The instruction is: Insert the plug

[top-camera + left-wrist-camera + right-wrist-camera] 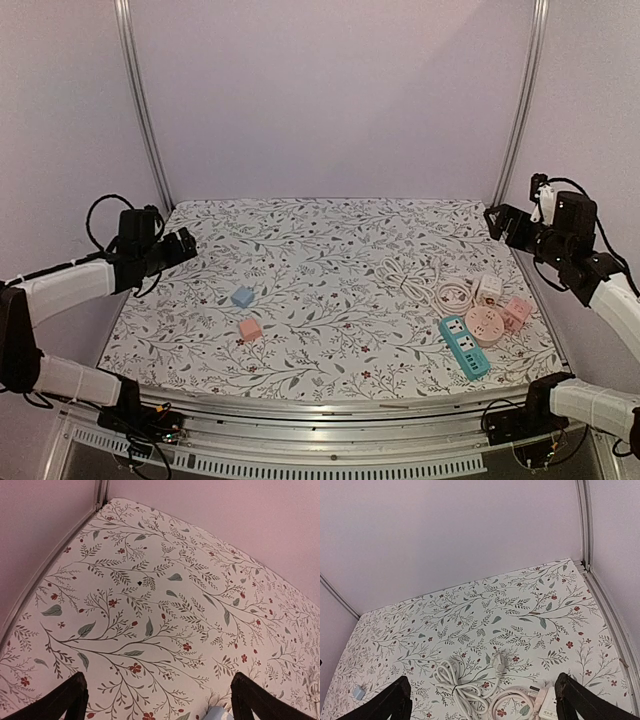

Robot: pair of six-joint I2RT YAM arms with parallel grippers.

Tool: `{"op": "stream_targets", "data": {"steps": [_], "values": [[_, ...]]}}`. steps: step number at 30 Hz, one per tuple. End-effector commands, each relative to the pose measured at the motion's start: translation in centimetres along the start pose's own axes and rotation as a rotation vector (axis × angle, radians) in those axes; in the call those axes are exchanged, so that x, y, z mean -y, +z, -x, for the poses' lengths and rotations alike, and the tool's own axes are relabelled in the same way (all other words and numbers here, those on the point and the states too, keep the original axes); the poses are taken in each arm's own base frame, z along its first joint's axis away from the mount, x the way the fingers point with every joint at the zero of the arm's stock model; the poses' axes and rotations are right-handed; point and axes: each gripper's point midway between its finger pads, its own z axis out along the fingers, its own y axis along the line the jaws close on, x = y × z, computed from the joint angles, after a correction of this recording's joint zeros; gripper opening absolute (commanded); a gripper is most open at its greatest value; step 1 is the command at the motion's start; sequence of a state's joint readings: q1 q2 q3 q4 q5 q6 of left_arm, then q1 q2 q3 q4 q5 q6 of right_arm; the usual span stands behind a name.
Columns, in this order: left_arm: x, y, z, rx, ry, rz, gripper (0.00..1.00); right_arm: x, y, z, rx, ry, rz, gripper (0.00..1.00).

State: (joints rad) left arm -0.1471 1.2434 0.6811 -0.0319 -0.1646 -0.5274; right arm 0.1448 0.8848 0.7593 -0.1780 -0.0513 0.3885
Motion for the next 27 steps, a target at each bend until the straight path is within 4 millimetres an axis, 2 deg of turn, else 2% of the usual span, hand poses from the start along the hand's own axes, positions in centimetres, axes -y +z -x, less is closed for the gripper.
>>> {"op": "stream_targets", "data": {"steps": [1, 4, 7, 10, 13, 21, 27], "values": [[3.0, -0.7, -2.5, -0.025, 0.047, -0.103, 0.99, 1.0, -1.2, -1.4, -0.065, 0.035, -0.058, 0.99], [6.5, -1.8, -4.4, -0.034, 0.103, -0.205, 0.99, 2.5, -2.2, -2.1, -0.098, 0.072, -0.146, 0.99], [8.7, -3.1, -5.8, -0.038, 0.152, -0.265, 0.99, 2.5, -2.6, -3.3, -0.174, 0.089, -0.155, 0.99], [10.2, -4.2, -6.5, -0.031, 0.148, -0.322, 0.99, 3.4, -3.3, -3.8, -0.232, 0.129, -0.237, 0.99], [11.5, -4.7, -7.3, -0.027, 0.114, -0.385, 0.99, 4.7, -3.6, -5.2, -0.351, 0.176, -0.352, 0.99], [15.0, -4.9, -9.4, -0.065, 0.098, -0.442, 0.99, 6.4, -1.3, -11.1, -0.63, 0.18, -0.447, 0.99], [17.2, -4.6, -11.8, -0.097, 0.106, -0.464, 0.99, 7.0, -0.8, -13.0, -0.689, 0.175, -0.468, 0.99]]}}
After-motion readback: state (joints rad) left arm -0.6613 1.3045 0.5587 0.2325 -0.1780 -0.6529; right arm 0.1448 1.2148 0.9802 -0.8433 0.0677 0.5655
